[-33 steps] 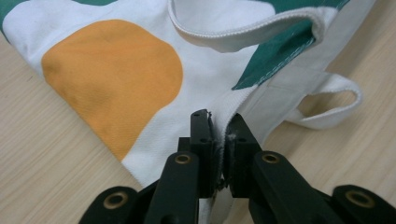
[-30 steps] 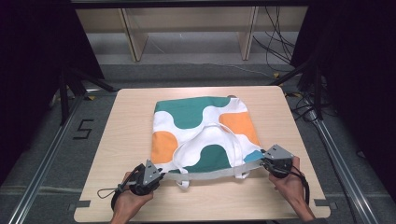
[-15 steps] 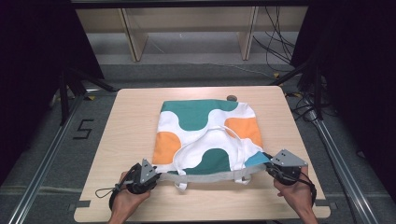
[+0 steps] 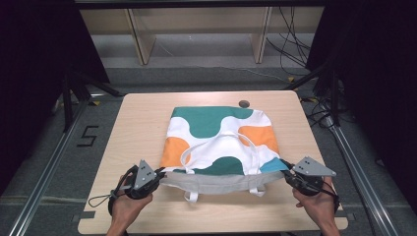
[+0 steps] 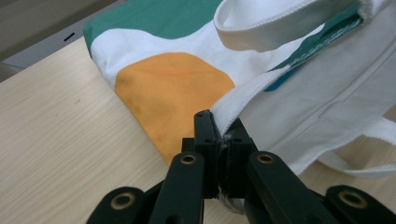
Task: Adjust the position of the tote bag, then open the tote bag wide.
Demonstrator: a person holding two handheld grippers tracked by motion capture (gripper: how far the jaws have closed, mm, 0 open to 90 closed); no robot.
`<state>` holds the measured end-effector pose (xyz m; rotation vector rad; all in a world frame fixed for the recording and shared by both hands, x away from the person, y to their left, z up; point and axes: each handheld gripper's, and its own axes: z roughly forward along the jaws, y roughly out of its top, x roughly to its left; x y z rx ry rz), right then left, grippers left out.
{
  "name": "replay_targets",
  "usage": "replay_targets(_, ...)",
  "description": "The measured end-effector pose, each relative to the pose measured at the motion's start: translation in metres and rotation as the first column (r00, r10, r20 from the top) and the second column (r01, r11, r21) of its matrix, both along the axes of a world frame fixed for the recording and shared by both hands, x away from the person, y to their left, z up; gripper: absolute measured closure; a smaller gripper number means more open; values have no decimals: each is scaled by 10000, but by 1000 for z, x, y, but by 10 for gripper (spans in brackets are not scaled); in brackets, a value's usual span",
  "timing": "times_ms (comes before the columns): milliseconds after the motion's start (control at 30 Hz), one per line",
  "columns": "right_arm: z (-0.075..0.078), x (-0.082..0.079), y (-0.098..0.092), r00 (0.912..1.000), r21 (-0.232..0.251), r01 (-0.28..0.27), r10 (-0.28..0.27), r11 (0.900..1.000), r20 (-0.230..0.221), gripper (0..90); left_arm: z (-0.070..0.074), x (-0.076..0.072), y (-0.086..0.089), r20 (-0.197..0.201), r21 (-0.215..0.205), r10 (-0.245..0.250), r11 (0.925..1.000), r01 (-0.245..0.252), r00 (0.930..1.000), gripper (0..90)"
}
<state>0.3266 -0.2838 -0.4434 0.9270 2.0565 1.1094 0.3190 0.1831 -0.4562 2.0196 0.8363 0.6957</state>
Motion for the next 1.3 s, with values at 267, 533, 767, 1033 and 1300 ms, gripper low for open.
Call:
replay_targets(267,15,-5,-2,9994,431,60,-75,9991,349,836,16,-1,2,450,-148,-238,9996,244,9987,871)
replay_targets(533,32,-7,-2,9973,456,-36,2,9990,738,838,26,-3,4,519,-722,-247,9970,284,9983,870)
replay_targets(767,58,-10,-7,9895,364,-113,60,9993,1445,842,52,-5,3,1154,-1058,-327,9934,450,9928,871)
replay_targets(1033,105,-16,-4,9684,484,-145,20,9987,2495,848,105,-9,8,2394,-1633,-25,9856,428,9709,874)
replay_targets(1300,152,-14,-3,9427,83,-238,196,9997,3331,852,142,-10,9,3484,-1947,315,9801,395,9368,877)
